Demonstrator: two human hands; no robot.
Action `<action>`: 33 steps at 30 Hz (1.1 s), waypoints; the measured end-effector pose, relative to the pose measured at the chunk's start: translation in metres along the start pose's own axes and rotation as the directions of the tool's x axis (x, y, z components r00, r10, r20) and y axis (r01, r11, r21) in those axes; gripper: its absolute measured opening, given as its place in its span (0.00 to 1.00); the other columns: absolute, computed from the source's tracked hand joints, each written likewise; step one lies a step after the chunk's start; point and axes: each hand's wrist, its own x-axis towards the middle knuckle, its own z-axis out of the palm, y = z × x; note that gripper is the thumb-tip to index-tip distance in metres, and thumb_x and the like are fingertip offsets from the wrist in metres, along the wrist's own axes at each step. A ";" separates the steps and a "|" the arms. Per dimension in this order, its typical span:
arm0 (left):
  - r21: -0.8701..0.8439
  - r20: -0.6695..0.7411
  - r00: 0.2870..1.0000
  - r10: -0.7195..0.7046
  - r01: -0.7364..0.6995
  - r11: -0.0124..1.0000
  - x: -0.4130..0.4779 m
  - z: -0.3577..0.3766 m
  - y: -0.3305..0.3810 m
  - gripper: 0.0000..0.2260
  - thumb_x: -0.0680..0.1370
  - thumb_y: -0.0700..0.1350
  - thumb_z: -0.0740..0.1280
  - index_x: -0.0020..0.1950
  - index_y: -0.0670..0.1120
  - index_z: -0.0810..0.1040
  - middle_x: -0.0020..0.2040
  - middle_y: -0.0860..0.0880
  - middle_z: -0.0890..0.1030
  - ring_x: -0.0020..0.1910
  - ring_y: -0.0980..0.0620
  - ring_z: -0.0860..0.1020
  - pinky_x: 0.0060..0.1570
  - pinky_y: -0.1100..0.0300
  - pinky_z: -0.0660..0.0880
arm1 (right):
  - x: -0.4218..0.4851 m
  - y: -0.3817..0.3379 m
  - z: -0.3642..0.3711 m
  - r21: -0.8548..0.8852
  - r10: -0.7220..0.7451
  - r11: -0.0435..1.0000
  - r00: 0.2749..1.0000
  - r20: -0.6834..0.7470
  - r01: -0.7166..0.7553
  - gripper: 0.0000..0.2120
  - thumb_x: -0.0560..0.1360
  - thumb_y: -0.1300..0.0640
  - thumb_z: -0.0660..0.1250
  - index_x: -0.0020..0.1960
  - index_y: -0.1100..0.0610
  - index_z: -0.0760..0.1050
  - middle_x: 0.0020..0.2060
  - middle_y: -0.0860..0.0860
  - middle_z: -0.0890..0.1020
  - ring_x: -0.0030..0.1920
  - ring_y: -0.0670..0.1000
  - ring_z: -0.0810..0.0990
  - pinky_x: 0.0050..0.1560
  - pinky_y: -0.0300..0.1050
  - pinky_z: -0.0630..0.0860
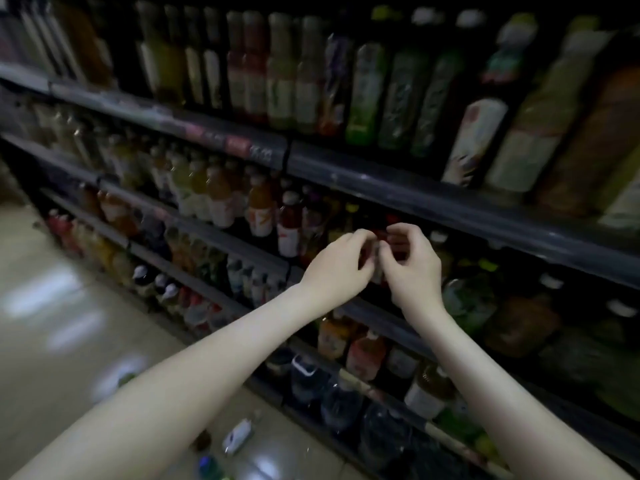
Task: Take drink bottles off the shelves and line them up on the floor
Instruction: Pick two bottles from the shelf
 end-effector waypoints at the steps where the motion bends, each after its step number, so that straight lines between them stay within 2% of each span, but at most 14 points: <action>1: -0.004 -0.035 0.998 0.042 -0.042 0.999 0.009 -0.001 0.024 0.17 0.80 0.48 0.61 0.68 0.49 0.69 0.64 0.50 0.75 0.60 0.52 0.75 0.56 0.57 0.74 | 0.006 -0.006 -0.023 -0.015 -0.017 1.000 0.999 -0.037 0.017 0.10 0.77 0.58 0.65 0.58 0.52 0.73 0.52 0.45 0.77 0.48 0.39 0.75 0.44 0.22 0.69; 4: -0.014 -0.144 0.974 0.176 -0.180 0.984 0.030 0.002 0.084 0.16 0.80 0.47 0.61 0.67 0.49 0.70 0.62 0.50 0.75 0.59 0.53 0.75 0.54 0.59 0.74 | 0.012 -0.017 -0.086 -0.101 -0.096 0.991 0.989 -0.112 0.085 0.11 0.78 0.59 0.64 0.61 0.53 0.72 0.53 0.45 0.76 0.50 0.39 0.74 0.44 0.20 0.67; 7: 0.031 -0.221 0.937 0.269 -0.268 0.963 0.051 0.007 0.119 0.16 0.80 0.47 0.62 0.68 0.49 0.69 0.60 0.50 0.75 0.57 0.53 0.75 0.50 0.57 0.76 | 0.015 -0.021 -0.132 -0.221 -0.168 0.966 0.977 -0.134 0.136 0.15 0.79 0.58 0.63 0.65 0.54 0.70 0.55 0.44 0.73 0.52 0.39 0.71 0.48 0.26 0.65; 9: 0.092 -0.229 0.933 0.279 -0.264 0.960 0.065 0.012 0.126 0.19 0.80 0.48 0.62 0.71 0.49 0.66 0.62 0.50 0.72 0.60 0.51 0.73 0.50 0.56 0.76 | 0.018 -0.019 -0.150 -0.268 -0.165 0.955 0.977 -0.135 0.125 0.18 0.78 0.57 0.64 0.68 0.55 0.67 0.58 0.45 0.72 0.55 0.39 0.70 0.52 0.29 0.64; 11: 0.137 -0.211 0.951 0.225 -0.199 0.970 0.082 0.015 0.125 0.26 0.79 0.49 0.62 0.75 0.51 0.58 0.67 0.48 0.67 0.65 0.48 0.68 0.55 0.53 0.75 | 0.021 -0.016 -0.160 -0.286 -0.130 0.954 0.981 -0.144 0.084 0.21 0.78 0.57 0.64 0.70 0.55 0.65 0.63 0.47 0.71 0.59 0.42 0.71 0.55 0.32 0.66; 14: 0.090 -0.192 0.972 0.138 -0.122 0.988 0.105 0.009 0.117 0.35 0.78 0.50 0.64 0.77 0.58 0.45 0.72 0.43 0.60 0.67 0.43 0.66 0.59 0.50 0.74 | 0.029 -0.017 -0.160 -0.290 -0.069 0.957 0.985 -0.160 0.020 0.24 0.78 0.56 0.64 0.72 0.54 0.62 0.66 0.49 0.69 0.64 0.45 0.70 0.58 0.33 0.65; 17: -0.016 -0.161 0.980 0.118 -0.122 0.992 0.131 -0.002 0.111 0.38 0.77 0.55 0.65 0.76 0.61 0.40 0.72 0.40 0.60 0.65 0.41 0.70 0.57 0.51 0.74 | 0.046 -0.021 -0.149 -0.296 -0.055 0.955 0.982 -0.181 -0.001 0.27 0.78 0.57 0.64 0.74 0.55 0.59 0.68 0.50 0.67 0.66 0.47 0.68 0.60 0.34 0.64; 21: -0.222 -0.063 0.983 0.173 -0.183 0.958 0.162 -0.010 0.104 0.42 0.75 0.54 0.68 0.75 0.63 0.38 0.72 0.39 0.65 0.64 0.43 0.73 0.62 0.50 0.73 | 0.073 -0.030 -0.124 -0.264 0.008 0.962 0.975 -0.222 -0.068 0.30 0.78 0.57 0.64 0.76 0.55 0.55 0.71 0.52 0.64 0.70 0.49 0.65 0.65 0.38 0.63; 24: -0.251 -0.019 0.964 0.266 -0.262 0.932 0.184 -0.009 0.103 0.45 0.73 0.53 0.69 0.73 0.65 0.36 0.69 0.43 0.70 0.61 0.46 0.76 0.59 0.49 0.76 | 0.091 -0.034 -0.102 -0.255 0.030 0.962 0.967 -0.255 -0.097 0.31 0.78 0.58 0.64 0.76 0.55 0.55 0.72 0.53 0.64 0.71 0.50 0.64 0.68 0.40 0.60; 27: -0.246 0.028 0.968 0.248 -0.234 0.941 0.199 -0.001 0.102 0.49 0.72 0.51 0.71 0.71 0.67 0.31 0.68 0.41 0.69 0.60 0.42 0.76 0.56 0.47 0.76 | 0.100 -0.033 -0.084 -0.247 0.065 0.959 0.959 -0.274 -0.136 0.30 0.78 0.59 0.63 0.77 0.53 0.54 0.73 0.52 0.62 0.72 0.49 0.62 0.68 0.39 0.58; 30: -0.273 0.003 0.968 0.250 -0.240 0.932 0.200 0.007 0.099 0.49 0.72 0.48 0.71 0.73 0.64 0.33 0.68 0.40 0.65 0.59 0.40 0.75 0.53 0.50 0.76 | 0.102 -0.032 -0.076 -0.241 0.053 0.963 0.958 -0.282 -0.124 0.30 0.78 0.63 0.61 0.77 0.50 0.54 0.73 0.50 0.62 0.72 0.46 0.62 0.64 0.34 0.56; 33: -0.349 -0.098 0.954 0.284 -0.300 0.888 0.191 0.005 0.094 0.48 0.72 0.47 0.72 0.73 0.65 0.36 0.70 0.42 0.63 0.60 0.41 0.74 0.55 0.48 0.76 | 0.102 -0.035 -0.074 -0.206 0.032 0.974 0.958 -0.283 -0.093 0.32 0.77 0.64 0.61 0.77 0.48 0.54 0.74 0.48 0.62 0.72 0.43 0.60 0.70 0.37 0.56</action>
